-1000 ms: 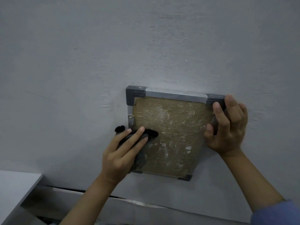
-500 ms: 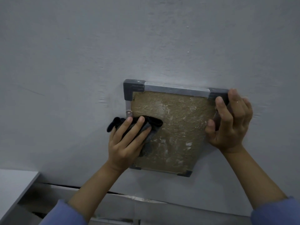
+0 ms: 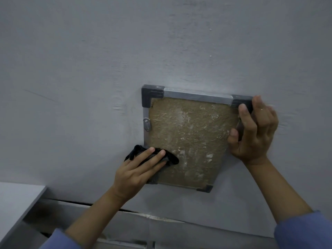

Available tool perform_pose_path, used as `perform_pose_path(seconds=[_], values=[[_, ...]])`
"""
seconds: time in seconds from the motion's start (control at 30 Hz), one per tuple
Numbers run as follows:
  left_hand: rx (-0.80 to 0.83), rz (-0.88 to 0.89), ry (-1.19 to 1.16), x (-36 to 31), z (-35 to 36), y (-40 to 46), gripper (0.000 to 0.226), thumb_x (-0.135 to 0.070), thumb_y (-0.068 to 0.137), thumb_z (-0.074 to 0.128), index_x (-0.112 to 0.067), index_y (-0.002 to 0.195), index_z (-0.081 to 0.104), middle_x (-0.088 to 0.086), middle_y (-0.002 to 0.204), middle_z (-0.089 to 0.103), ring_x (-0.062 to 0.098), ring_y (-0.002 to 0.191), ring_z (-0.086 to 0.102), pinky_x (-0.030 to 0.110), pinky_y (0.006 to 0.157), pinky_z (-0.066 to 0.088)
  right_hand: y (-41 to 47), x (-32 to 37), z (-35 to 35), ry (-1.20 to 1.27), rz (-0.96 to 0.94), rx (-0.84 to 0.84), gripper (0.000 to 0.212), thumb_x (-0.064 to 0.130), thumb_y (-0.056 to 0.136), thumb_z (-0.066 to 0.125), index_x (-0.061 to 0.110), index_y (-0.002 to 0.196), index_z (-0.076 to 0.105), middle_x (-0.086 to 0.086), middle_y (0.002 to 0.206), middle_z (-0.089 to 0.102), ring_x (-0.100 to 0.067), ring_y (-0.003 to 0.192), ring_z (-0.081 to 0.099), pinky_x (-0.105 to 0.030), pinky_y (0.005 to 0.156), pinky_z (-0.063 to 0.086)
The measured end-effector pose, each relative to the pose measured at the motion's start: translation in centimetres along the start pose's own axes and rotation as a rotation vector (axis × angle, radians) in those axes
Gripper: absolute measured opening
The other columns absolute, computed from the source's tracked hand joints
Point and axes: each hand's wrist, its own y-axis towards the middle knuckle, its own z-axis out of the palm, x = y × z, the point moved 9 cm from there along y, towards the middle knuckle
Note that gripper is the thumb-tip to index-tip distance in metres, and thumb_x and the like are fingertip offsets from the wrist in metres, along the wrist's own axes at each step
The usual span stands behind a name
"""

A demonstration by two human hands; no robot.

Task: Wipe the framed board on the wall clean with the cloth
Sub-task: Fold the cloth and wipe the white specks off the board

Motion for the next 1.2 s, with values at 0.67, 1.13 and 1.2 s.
perform_pose_path(seconds=[0.67, 1.13, 1.2], values=[[-0.209, -0.148, 0.055, 1.1, 0.3, 1.3, 0.033, -0.007, 0.093, 0.059, -0.018, 0.124, 0.059, 0.0, 0.13, 0.056, 0.023, 0.116, 0.055, 0.042, 0.098, 0.043, -0.1, 0.0, 0.1, -0.004, -0.008, -0.002, 0.043, 0.028, 0.092, 0.035, 0.006, 0.128, 0.043, -0.023, 0.133, 0.038, -0.032, 0.124, 0.041, -0.047, 0.1, 0.034], [0.014, -0.023, -0.148, 0.5, -2.0, 0.5, 0.031, -0.005, 0.094, 0.057, -0.008, 0.125, 0.058, 0.009, 0.135, 0.054, 0.028, 0.122, 0.055, 0.046, 0.092, 0.051, 0.0, -0.4, -0.3, 0.038, 0.074, 0.096, 0.051, 0.027, 0.086, 0.045, 0.005, 0.132, 0.038, -0.02, 0.138, 0.033, -0.032, 0.129, 0.038, -0.048, 0.106, 0.03], [-0.089, -0.037, -0.159, 1.4, -3.8, 2.8, 0.033, 0.0, 0.087, 0.064, -0.006, 0.119, 0.063, 0.016, 0.136, 0.054, 0.03, 0.12, 0.056, 0.047, 0.09, 0.052, -0.5, -0.5, -0.5, 0.059, 0.13, 0.195, 0.061, 0.033, 0.089, 0.049, 0.007, 0.14, 0.027, -0.019, 0.144, 0.027, -0.024, 0.142, 0.023, -0.049, 0.113, 0.02]])
